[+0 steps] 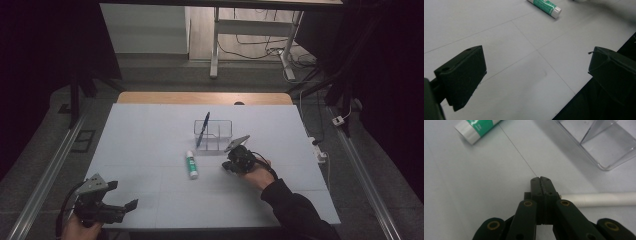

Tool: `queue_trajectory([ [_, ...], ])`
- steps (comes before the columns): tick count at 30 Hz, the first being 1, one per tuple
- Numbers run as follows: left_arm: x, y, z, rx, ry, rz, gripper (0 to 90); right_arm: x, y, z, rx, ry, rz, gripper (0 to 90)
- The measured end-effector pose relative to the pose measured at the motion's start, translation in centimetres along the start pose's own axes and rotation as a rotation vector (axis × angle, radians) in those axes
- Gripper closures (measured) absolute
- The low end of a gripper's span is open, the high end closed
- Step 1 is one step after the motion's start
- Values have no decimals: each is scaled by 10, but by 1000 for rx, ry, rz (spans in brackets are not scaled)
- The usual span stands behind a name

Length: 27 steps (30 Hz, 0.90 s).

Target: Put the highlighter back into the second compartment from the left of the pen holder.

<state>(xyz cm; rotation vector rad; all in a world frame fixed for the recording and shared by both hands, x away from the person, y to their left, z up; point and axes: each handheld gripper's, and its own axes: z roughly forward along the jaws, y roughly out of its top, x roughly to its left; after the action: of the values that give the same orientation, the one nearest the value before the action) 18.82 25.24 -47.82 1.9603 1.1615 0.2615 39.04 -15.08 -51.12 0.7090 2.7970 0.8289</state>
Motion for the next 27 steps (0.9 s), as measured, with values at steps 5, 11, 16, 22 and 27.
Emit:
queue_trajectory([
  [5, 0, 0, 0, 0, 0, 0, 13, -6, -4, -3, 3, -14, 23, 894],
  [11, 0, 0, 0, 1, 2, -1, 13, -16, -10, -8, 4, -29, 42, 894],
  [16, 0, 0, 0, 1, 2, -1, 14, -23, -16, -12, 6, -40, 56, 894],
  [22, 0, 0, 0, 2, 2, -2, 14, -32, -22, -17, 8, -61, 75, 894],
  [27, 0, 0, 1, 3, 4, -1, 14, -40, -26, -21, 8, -70, 99, 894],
])
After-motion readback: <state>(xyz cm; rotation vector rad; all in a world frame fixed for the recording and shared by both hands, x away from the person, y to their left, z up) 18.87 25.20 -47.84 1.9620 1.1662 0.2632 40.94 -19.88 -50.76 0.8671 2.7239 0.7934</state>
